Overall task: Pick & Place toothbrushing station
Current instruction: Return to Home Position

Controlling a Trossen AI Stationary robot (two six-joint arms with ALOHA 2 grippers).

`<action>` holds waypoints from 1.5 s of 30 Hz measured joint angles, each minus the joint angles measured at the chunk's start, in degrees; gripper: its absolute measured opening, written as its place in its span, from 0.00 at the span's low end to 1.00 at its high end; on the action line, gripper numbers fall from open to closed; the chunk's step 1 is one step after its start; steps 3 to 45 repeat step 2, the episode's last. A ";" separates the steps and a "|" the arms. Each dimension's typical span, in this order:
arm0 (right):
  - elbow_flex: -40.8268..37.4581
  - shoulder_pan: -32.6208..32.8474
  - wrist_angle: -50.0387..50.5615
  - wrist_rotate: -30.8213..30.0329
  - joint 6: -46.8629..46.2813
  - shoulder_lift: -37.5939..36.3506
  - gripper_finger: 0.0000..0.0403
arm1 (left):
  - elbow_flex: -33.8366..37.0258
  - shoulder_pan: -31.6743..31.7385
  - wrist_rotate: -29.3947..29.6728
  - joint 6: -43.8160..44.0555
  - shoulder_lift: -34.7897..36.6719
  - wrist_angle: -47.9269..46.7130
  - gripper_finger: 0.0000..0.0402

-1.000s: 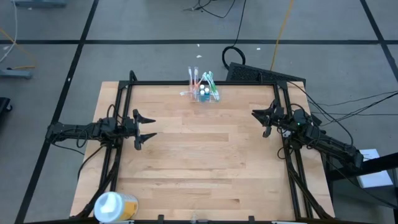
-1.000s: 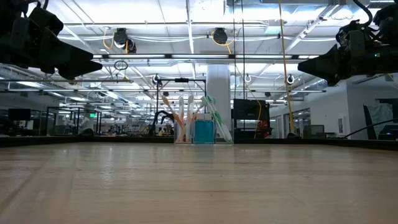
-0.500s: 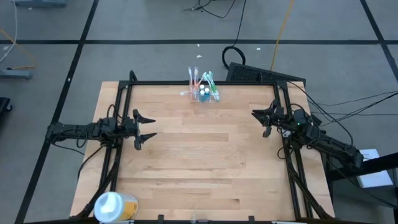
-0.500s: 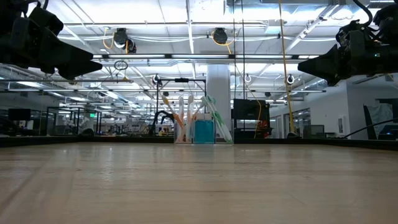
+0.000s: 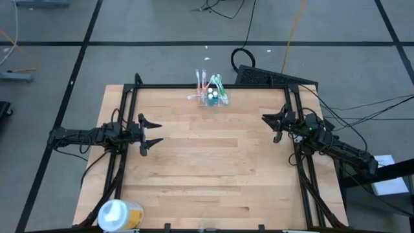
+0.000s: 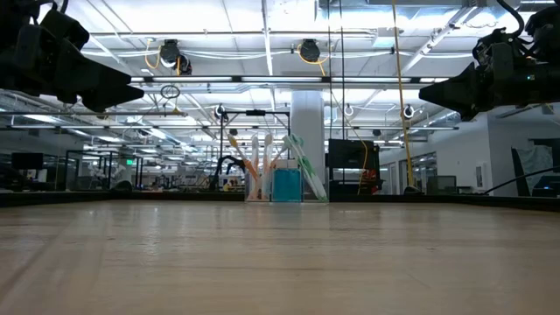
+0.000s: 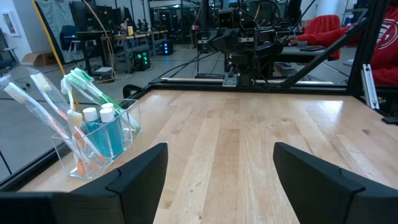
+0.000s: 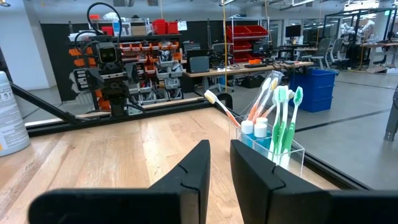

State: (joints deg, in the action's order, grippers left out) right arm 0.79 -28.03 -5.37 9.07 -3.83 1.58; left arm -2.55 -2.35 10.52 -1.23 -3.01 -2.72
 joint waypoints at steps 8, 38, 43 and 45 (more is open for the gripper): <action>0.01 0.02 0.00 0.01 -0.01 0.00 0.14 | -0.02 0.00 0.00 0.02 0.02 0.00 0.74; 0.01 0.02 0.00 0.01 -0.01 0.00 0.14 | -0.02 0.00 0.00 0.02 0.02 0.00 0.74; 0.01 0.02 0.00 0.01 -0.01 0.00 0.14 | -0.02 0.00 0.00 0.02 0.02 0.00 0.74; 0.01 0.02 0.00 0.01 -0.01 0.00 0.14 | -0.02 0.00 0.00 0.02 0.02 0.00 0.74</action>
